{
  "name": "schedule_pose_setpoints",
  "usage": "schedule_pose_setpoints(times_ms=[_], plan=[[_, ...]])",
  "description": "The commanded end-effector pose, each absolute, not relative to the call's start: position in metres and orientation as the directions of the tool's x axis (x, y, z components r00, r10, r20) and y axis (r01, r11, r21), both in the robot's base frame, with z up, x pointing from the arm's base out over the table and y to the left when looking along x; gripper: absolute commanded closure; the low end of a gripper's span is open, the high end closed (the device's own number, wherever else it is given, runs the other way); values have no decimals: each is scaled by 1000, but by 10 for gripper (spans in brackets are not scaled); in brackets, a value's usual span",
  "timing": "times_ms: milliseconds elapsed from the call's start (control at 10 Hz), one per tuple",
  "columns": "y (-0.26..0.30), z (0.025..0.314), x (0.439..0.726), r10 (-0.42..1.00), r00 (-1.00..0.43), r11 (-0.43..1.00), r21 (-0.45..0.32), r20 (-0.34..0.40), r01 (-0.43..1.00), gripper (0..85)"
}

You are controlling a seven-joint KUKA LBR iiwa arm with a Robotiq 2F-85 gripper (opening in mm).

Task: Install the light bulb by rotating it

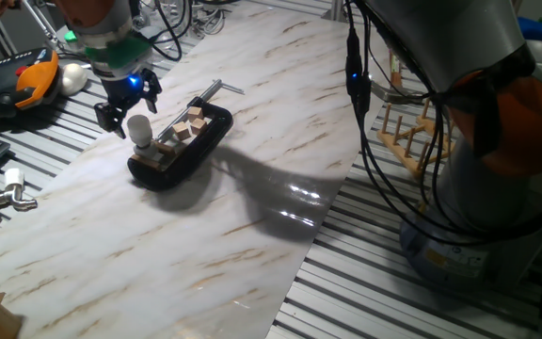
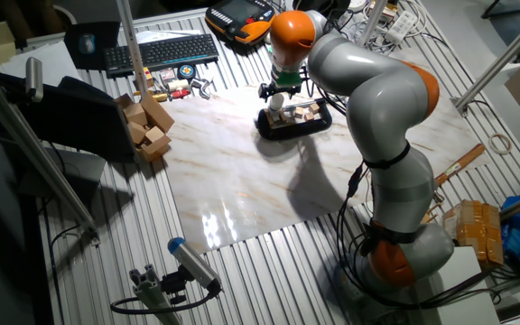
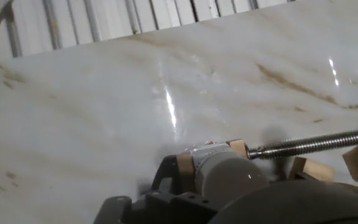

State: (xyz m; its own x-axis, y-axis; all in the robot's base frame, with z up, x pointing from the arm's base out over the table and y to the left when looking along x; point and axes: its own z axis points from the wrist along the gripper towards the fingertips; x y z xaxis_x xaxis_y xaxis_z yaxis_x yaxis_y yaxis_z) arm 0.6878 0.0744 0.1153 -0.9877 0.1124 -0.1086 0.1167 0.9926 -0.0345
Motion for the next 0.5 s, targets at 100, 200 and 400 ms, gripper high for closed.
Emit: schedule_pose_setpoints(times_ms=[100,200,400], plan=[[75,115,688,-294,-950,956,-38,-109,-292,0],[75,115,688,-306,-946,952,-42,-107,-303,0],[75,115,689,-347,-932,938,-46,-109,-344,0]])
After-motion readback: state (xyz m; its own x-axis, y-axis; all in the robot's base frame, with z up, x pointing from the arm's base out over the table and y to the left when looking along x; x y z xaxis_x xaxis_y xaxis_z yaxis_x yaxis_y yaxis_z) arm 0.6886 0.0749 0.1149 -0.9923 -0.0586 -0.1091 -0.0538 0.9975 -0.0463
